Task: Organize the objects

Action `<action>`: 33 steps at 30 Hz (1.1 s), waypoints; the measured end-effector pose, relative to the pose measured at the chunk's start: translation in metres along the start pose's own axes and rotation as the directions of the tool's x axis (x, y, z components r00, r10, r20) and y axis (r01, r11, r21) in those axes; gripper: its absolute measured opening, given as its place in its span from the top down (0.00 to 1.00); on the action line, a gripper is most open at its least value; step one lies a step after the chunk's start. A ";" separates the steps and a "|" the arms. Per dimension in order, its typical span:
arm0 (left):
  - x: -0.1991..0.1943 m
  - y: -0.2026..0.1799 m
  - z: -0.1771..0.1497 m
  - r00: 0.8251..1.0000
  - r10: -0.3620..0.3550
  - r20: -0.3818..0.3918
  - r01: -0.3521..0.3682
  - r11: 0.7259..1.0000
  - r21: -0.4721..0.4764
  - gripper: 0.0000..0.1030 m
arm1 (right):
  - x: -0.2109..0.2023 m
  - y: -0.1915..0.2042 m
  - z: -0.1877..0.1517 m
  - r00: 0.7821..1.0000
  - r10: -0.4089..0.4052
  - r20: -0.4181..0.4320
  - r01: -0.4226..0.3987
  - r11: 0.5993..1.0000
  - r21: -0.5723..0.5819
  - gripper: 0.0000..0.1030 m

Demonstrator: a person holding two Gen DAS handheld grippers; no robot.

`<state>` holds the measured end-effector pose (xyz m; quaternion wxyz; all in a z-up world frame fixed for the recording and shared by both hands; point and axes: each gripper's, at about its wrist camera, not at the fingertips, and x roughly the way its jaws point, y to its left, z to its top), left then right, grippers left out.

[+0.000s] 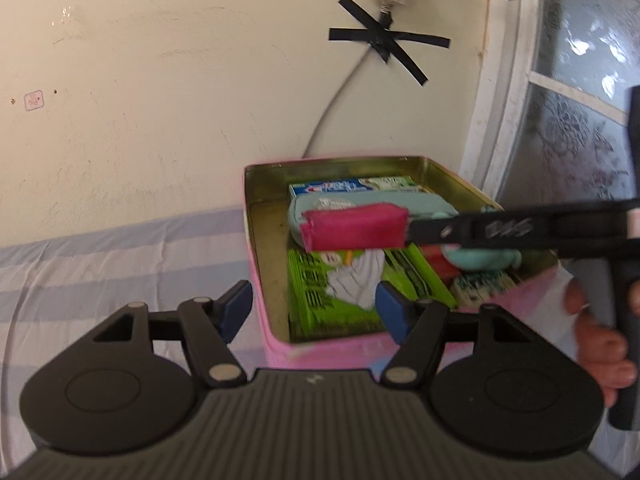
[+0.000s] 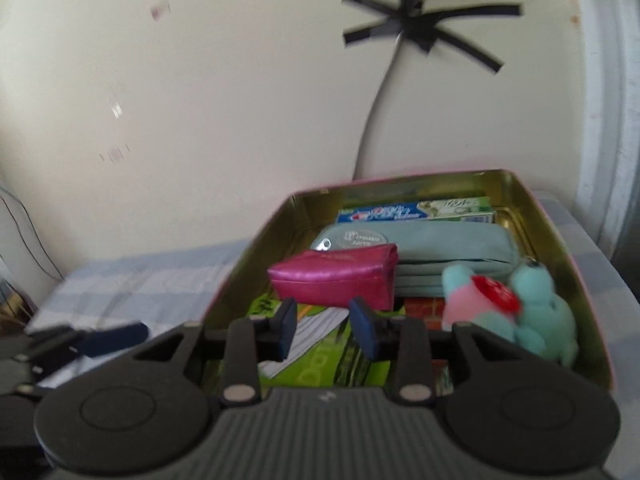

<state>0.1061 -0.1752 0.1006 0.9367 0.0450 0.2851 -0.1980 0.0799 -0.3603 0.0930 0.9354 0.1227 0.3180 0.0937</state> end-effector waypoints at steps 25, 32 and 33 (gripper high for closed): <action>-0.078 -0.009 -0.070 0.997 0.048 0.059 -0.050 0.998 0.028 0.11 | -0.132 0.027 -0.119 0.969 -0.050 0.240 0.023 0.993 0.116 0.55; -0.083 -0.002 -0.089 0.996 0.069 0.049 -0.069 0.998 0.000 0.06 | -0.139 0.041 -0.133 0.964 -0.072 0.257 0.049 0.994 0.094 0.52; -0.082 -0.002 -0.090 0.996 0.073 0.045 -0.073 0.997 -0.001 0.06 | -0.138 0.041 -0.135 0.964 -0.070 0.255 0.046 0.994 0.097 0.52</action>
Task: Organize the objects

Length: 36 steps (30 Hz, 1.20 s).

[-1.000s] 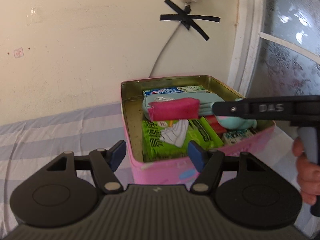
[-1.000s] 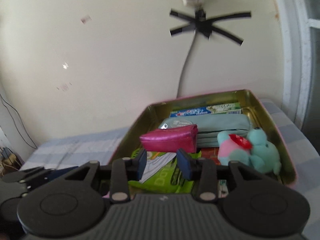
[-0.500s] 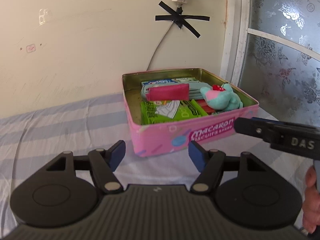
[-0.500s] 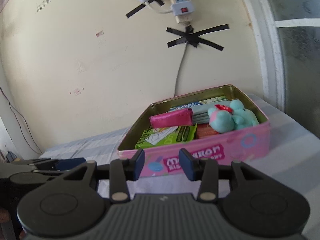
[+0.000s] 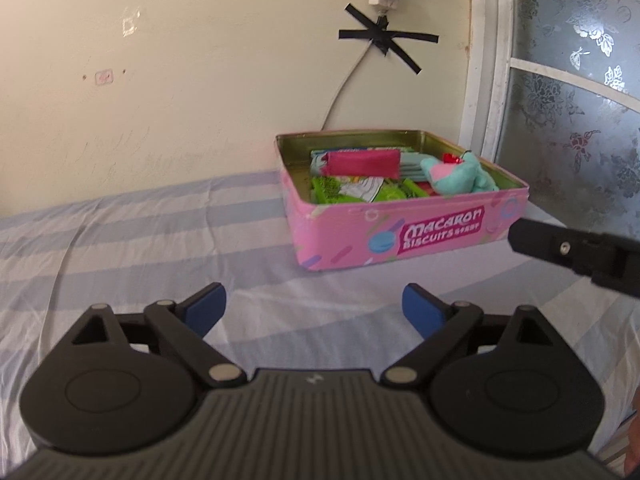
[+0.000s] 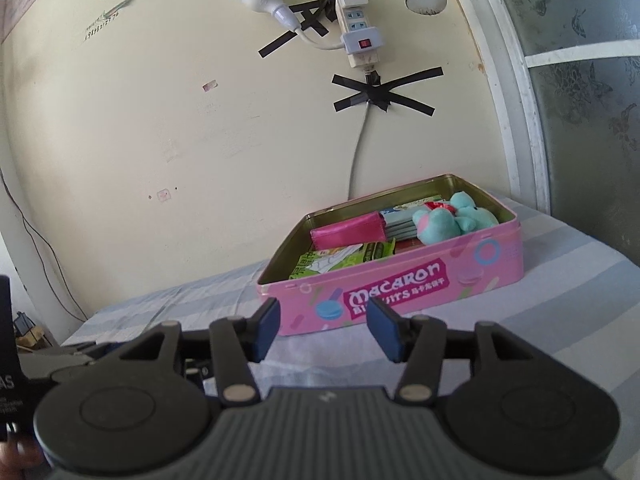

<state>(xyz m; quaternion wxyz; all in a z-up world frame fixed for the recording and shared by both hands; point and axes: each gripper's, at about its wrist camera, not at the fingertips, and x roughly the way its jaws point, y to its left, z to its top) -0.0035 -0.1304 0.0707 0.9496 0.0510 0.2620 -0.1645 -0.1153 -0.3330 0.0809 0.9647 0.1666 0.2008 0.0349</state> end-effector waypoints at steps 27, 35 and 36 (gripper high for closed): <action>0.021 0.004 -0.016 0.996 0.070 -0.058 -0.069 0.997 0.024 0.00 | 0.031 -0.002 -0.018 0.998 0.009 -0.067 -0.005 0.998 0.061 0.48; 0.027 0.007 -0.016 0.995 0.073 -0.065 -0.072 0.997 0.007 0.00 | 0.039 -0.007 -0.020 0.997 0.010 -0.078 -0.004 0.997 0.075 0.47; 0.028 0.007 -0.017 0.995 0.075 -0.068 -0.074 0.997 0.007 0.00 | 0.040 -0.008 -0.020 0.997 0.010 -0.079 -0.004 0.997 0.076 0.47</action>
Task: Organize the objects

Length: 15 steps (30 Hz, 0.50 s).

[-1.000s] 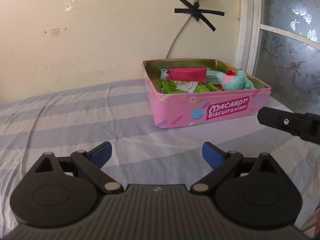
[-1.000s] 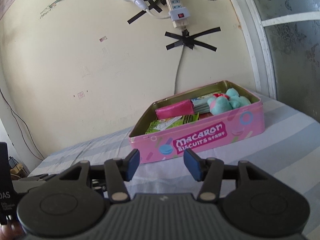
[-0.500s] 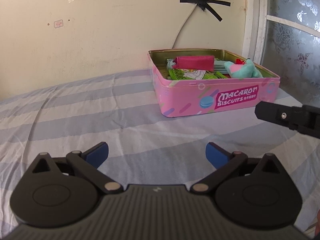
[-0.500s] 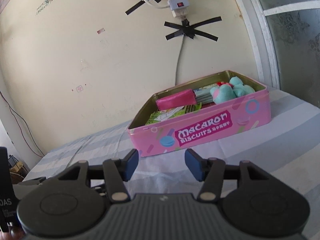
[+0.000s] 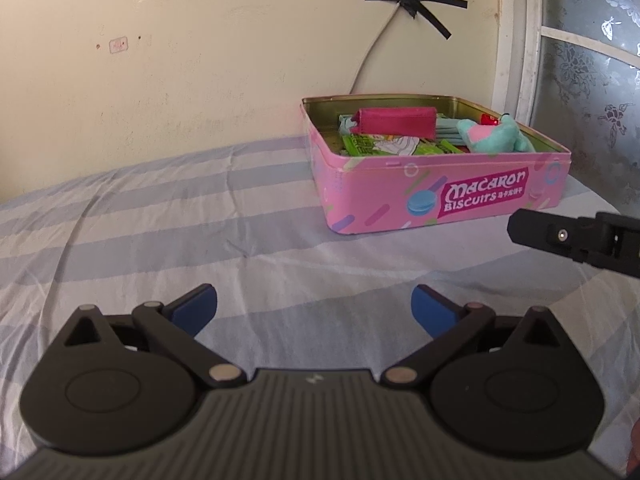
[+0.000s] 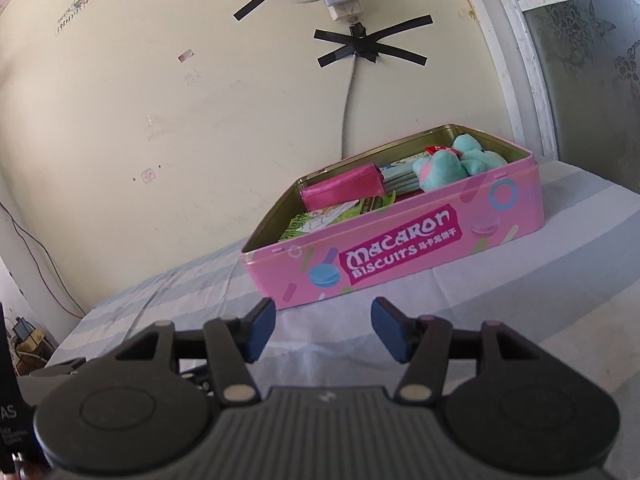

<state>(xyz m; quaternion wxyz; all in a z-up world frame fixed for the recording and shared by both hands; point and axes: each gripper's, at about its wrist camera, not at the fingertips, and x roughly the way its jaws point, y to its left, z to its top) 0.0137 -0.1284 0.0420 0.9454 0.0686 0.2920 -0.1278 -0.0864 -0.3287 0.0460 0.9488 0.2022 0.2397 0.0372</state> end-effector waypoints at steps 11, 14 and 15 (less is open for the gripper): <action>0.006 0.004 -0.003 0.999 -0.007 -0.036 0.007 1.000 -0.017 0.00 | 0.008 -0.001 -0.004 1.000 -0.010 -0.017 0.010 1.000 -0.004 0.38; 0.006 0.004 -0.004 0.999 -0.008 -0.038 0.007 1.000 -0.016 0.00 | 0.007 -0.001 -0.004 1.000 -0.011 -0.012 0.011 1.000 -0.006 0.34; 0.006 0.005 -0.004 0.999 -0.009 -0.038 0.008 1.000 -0.017 0.00 | 0.006 -0.001 -0.004 1.000 -0.012 -0.009 0.012 1.000 -0.007 0.33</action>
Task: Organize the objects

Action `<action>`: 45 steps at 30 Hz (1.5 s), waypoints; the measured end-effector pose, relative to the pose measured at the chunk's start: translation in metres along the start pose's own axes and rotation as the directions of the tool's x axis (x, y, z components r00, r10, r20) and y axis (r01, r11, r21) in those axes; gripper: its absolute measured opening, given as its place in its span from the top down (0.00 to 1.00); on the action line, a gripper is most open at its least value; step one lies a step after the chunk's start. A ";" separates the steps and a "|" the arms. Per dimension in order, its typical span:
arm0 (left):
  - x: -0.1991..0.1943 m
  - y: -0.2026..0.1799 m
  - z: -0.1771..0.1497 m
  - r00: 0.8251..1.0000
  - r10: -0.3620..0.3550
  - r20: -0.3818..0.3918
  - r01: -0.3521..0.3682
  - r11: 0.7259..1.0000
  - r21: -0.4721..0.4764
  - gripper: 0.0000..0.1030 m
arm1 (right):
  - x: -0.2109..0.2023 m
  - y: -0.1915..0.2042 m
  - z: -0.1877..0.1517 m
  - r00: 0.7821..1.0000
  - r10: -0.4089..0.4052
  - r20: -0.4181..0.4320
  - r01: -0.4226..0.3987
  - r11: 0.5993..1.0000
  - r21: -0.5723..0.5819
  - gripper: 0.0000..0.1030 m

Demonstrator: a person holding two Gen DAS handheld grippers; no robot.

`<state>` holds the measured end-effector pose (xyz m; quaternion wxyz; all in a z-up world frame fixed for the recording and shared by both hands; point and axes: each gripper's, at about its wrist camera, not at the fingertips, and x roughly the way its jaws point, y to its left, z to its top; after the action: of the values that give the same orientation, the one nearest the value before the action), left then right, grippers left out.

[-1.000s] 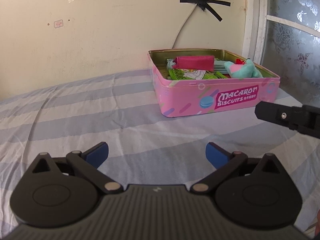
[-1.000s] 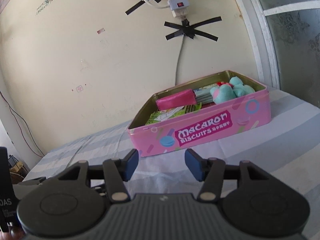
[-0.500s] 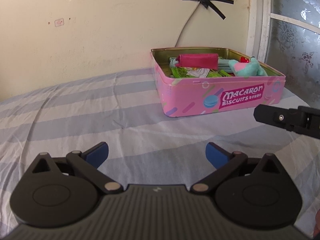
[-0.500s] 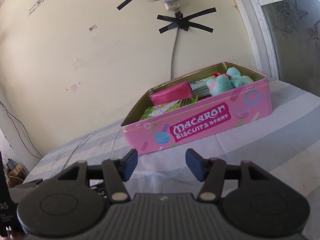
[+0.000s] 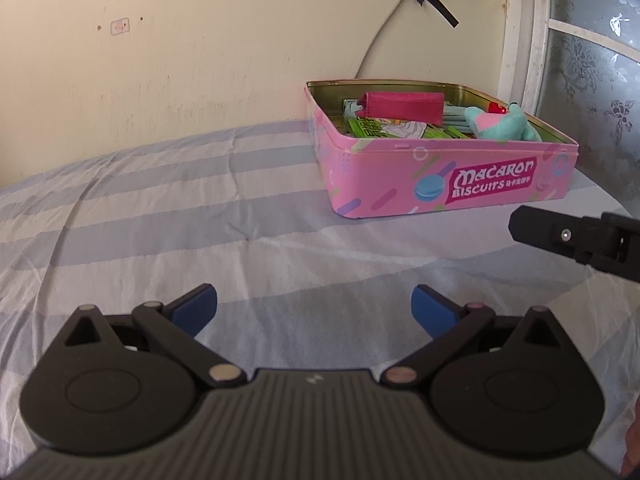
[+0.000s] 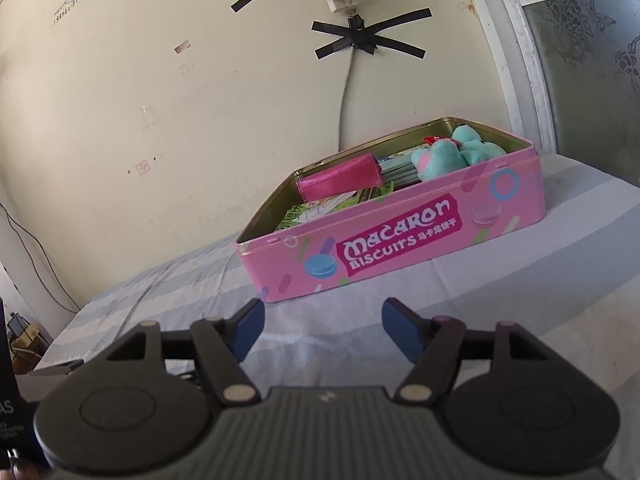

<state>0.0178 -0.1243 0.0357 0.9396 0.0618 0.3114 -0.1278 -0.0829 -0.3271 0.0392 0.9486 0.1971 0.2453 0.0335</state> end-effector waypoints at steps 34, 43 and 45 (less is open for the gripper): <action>-0.006 -0.011 0.003 0.999 0.014 -0.051 -0.013 1.000 0.023 0.00 | -0.007 -0.002 0.002 1.000 0.005 0.018 -0.005 1.000 0.011 0.26; -0.004 -0.012 0.002 0.997 0.014 -0.074 -0.013 1.000 0.024 0.00 | -0.006 -0.004 0.000 1.000 0.005 0.017 -0.006 1.000 0.016 0.26; -0.003 -0.013 0.002 0.997 0.014 -0.078 -0.011 1.000 0.029 0.00 | -0.007 -0.005 -0.001 1.000 0.006 0.017 -0.006 1.000 0.017 0.26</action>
<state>0.0128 -0.1362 0.0389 0.9266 0.0820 0.3454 -0.1238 -0.0890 -0.3321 0.0399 0.9488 0.2062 0.2370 0.0324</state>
